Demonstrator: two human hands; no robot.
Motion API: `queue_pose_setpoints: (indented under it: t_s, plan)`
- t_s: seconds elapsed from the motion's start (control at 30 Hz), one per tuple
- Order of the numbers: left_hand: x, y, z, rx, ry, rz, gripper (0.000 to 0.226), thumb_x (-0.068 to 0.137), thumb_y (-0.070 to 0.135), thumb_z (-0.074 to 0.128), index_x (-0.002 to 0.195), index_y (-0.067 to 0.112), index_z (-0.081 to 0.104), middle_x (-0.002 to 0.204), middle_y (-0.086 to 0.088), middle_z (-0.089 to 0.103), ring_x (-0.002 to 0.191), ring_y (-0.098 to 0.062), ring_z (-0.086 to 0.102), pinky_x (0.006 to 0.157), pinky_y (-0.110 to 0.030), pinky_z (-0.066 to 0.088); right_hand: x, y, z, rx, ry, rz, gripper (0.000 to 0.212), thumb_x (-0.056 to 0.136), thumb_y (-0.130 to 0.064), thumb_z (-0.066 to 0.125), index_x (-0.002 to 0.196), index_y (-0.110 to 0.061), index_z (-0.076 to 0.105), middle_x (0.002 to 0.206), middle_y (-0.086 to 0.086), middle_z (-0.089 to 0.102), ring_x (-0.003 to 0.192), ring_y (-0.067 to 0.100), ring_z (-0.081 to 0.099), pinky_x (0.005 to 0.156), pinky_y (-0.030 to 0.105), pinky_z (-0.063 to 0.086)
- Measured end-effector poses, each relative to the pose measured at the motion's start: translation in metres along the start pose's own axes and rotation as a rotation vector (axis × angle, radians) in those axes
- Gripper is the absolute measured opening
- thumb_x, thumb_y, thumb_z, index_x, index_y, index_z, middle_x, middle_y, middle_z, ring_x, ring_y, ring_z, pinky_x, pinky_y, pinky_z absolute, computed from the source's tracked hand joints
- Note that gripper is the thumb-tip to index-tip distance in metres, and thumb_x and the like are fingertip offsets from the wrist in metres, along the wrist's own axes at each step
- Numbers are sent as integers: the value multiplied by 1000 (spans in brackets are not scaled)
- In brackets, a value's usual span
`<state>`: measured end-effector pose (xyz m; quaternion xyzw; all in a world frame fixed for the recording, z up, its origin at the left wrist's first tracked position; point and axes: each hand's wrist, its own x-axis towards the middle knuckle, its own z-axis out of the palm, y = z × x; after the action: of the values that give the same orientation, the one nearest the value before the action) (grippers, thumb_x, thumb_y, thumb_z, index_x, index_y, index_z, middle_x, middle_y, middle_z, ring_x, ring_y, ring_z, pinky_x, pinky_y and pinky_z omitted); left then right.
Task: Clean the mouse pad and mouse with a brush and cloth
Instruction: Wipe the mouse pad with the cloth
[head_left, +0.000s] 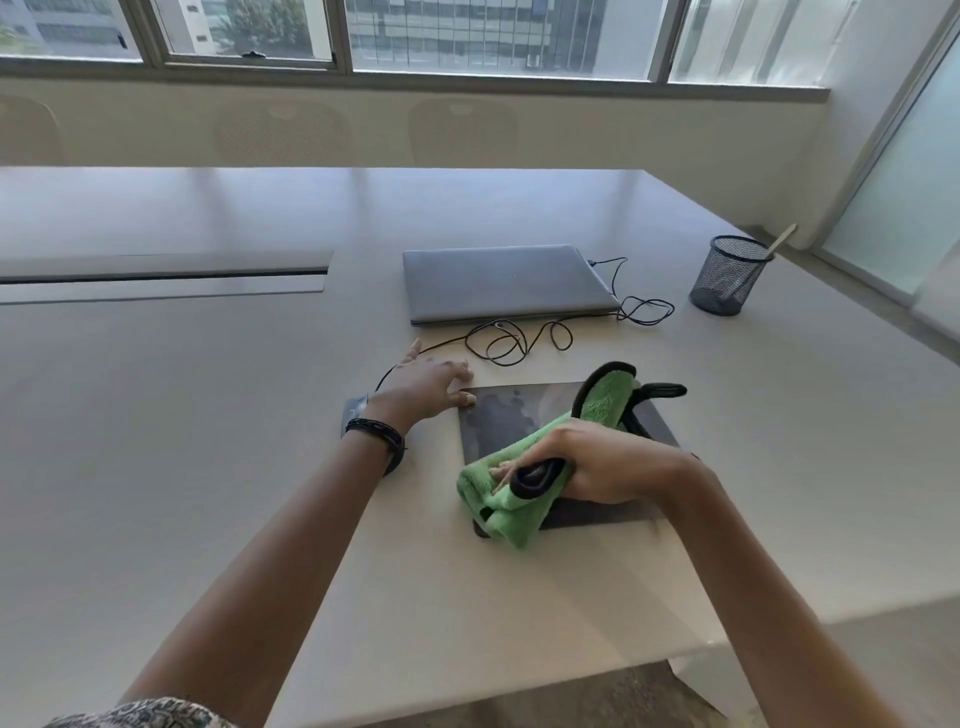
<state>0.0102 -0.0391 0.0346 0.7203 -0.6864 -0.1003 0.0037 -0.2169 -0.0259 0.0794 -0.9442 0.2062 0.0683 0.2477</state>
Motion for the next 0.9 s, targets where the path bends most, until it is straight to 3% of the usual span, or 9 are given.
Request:
queue_pose_setpoints:
  t_s: [0.1, 0.17, 0.3, 0.4, 0.57, 0.77, 0.9]
  plan:
    - [0, 1, -1, -3, 3, 1, 48, 93, 44, 46, 136, 21, 45, 147, 5, 40, 136, -16, 35, 116, -37, -8, -7, -6, -13, -37, -113, 16, 18, 82, -12, 63, 99, -17, 68, 84, -4, 69, 81, 12, 60, 74, 27, 47]
    - [-2, 1, -3, -12, 0, -5, 48, 93, 44, 46, 136, 21, 45, 147, 4, 41, 136, -15, 35, 116, -37, -8, -10, -10, -21, -38, -71, 26, 16, 81, -11, 62, 93, -19, 67, 74, -10, 60, 74, 8, 54, 67, 21, 41]
    - [-8, 7, -4, 39, -19, 2, 47, 96, 38, 41, 140, 21, 39, 152, 5, 32, 139, -13, 31, 118, -38, -8, -6, -9, -23, -23, 176, 27, 16, 82, -11, 63, 96, -18, 67, 84, -6, 63, 79, 9, 55, 69, 23, 38]
    - [-18, 17, 0, 22, 14, 54, 48, 98, 31, 39, 144, 19, 32, 155, 1, 24, 141, -10, 24, 118, -39, -8, 3, -3, -20, -68, 258, 81, 30, 84, -17, 66, 114, -22, 65, 106, -2, 69, 97, 14, 59, 75, 20, 38]
    - [-43, 25, 11, 78, -64, 132, 55, 100, 29, 36, 149, 17, 14, 158, 0, 8, 145, -10, 3, 117, -41, -9, 9, 8, -18, -111, 207, 165, 36, 84, -16, 63, 118, -26, 62, 115, -1, 67, 106, 19, 59, 89, 28, 44]
    - [-51, 30, 14, 108, -111, 96, 58, 100, 37, 30, 149, 16, 7, 158, 0, 2, 145, -8, 4, 116, -41, -10, 2, 9, -15, -150, 180, 168, 50, 81, 0, 53, 122, -26, 61, 120, 0, 65, 112, 19, 56, 88, 24, 38]
    - [-52, 31, 12, 119, -132, 91, 59, 100, 38, 29, 149, 16, 6, 159, 1, 2, 145, -9, 5, 116, -41, -11, -8, 0, -19, -157, 39, 135, 47, 79, 3, 53, 117, -24, 65, 108, 3, 68, 102, 19, 58, 78, 21, 37]
